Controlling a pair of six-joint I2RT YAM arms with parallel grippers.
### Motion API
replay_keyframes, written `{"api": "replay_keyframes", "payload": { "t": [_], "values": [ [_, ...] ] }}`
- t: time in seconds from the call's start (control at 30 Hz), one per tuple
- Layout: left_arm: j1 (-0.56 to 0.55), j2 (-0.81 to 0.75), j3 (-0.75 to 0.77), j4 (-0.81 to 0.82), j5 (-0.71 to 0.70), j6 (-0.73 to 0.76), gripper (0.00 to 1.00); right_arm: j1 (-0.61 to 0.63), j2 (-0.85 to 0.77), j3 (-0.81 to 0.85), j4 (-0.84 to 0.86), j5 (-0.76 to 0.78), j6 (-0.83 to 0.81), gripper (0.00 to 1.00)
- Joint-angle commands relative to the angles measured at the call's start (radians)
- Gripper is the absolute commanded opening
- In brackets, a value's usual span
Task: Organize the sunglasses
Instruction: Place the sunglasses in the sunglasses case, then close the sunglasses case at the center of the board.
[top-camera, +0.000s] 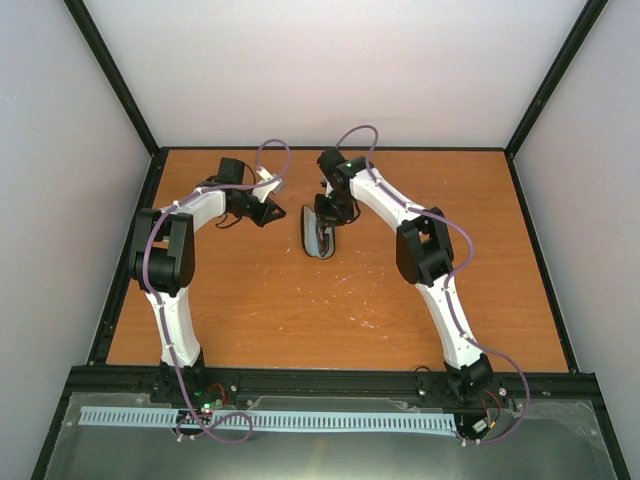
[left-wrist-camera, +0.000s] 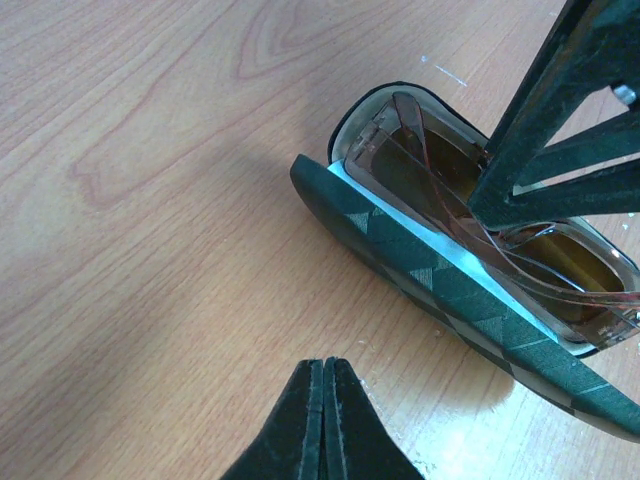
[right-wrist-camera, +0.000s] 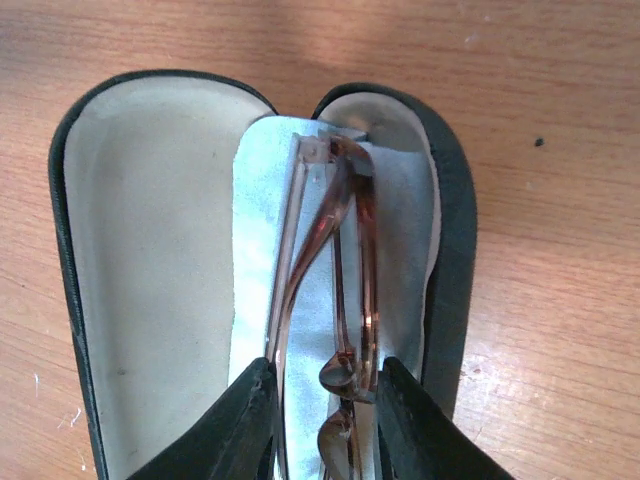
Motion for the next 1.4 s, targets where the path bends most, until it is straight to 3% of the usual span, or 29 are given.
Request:
{"api": "replay_keyframes", "payload": {
  "t": [0.0,0.33,0.7,0.8,1.0,1.37],
  "values": [
    [0.005,-0.036,0.0,0.02,0.029,-0.011,0.01,0.009,0.011,0.039,-0.04,0.046,-0.002,0.28],
    [0.005,-0.035,0.001,0.021,0.032,-0.011,0.01,0.008,-0.005,0.067,-0.067,0.12,-0.008,0.23],
    [0.004,-0.035,0.002,-0.002,0.065,0.0,0.01,-0.005,-0.085,0.082,-0.029,0.189,0.021,0.25],
    [0.004,-0.037,-0.006,-0.016,0.066,0.009,0.01,-0.018,-0.127,0.032,-0.024,0.227,0.042,0.21],
    [0.011,-0.054,-0.045,-0.023,0.04,0.013,0.01,-0.064,-0.228,-0.216,0.08,0.24,0.093,0.16],
    [0.002,-0.034,-0.075,-0.068,0.021,0.036,0.01,-0.049,-0.132,-0.17,0.035,0.176,0.08,0.13]
  ]
}}
